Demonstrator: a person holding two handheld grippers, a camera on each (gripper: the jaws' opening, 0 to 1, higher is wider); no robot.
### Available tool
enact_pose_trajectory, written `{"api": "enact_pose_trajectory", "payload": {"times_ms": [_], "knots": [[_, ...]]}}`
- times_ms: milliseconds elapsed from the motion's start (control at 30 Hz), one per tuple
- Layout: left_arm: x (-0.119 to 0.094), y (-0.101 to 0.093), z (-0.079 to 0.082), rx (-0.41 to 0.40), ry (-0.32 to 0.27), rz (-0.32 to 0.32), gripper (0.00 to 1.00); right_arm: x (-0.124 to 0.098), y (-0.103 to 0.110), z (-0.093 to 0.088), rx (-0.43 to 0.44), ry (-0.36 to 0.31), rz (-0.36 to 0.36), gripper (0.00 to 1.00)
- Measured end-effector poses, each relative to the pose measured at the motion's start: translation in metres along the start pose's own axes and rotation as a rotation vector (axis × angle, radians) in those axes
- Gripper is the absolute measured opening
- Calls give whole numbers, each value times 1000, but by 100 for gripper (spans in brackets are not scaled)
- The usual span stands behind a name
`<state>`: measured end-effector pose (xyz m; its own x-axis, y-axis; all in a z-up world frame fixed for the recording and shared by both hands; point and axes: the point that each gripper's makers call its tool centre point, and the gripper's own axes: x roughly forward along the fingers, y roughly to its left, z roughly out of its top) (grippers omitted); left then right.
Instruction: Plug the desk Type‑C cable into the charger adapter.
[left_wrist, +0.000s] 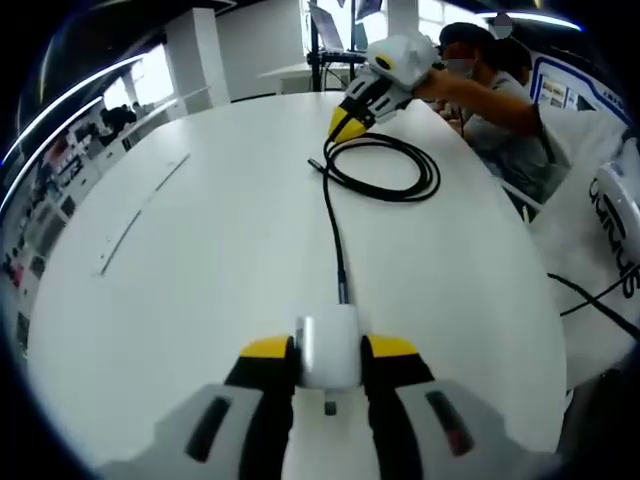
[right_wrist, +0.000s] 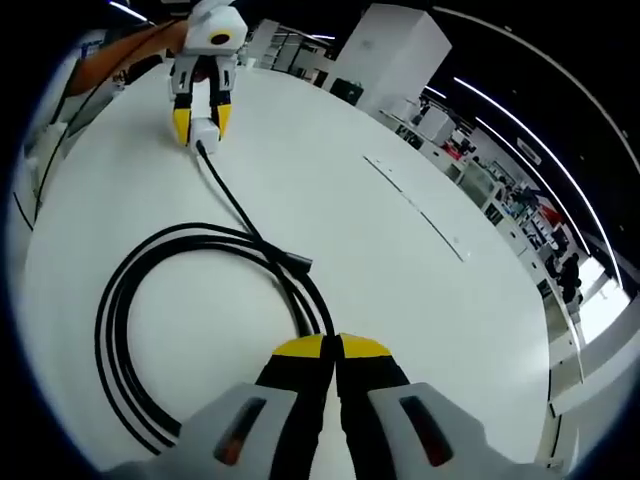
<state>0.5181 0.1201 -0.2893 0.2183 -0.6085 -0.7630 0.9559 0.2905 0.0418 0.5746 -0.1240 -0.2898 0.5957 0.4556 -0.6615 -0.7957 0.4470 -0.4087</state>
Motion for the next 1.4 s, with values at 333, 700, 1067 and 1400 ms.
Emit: {"api": "enact_pose_trajectory", "payload": {"times_ms": [333,700,1067,1400], "knots": [[9,53,9,10,-36,31,25,30,-38,5,5,6,-62,2],[16,104,15,-20,-40,37,25,58,-75,14,3,31,-116,2],[15,112,17,-44,-102,73,30,54,-69,17,44,-10,-133,5],[-35,76,27,-202,-498,245,49,13,-56,39,226,-344,-194,25]]}}
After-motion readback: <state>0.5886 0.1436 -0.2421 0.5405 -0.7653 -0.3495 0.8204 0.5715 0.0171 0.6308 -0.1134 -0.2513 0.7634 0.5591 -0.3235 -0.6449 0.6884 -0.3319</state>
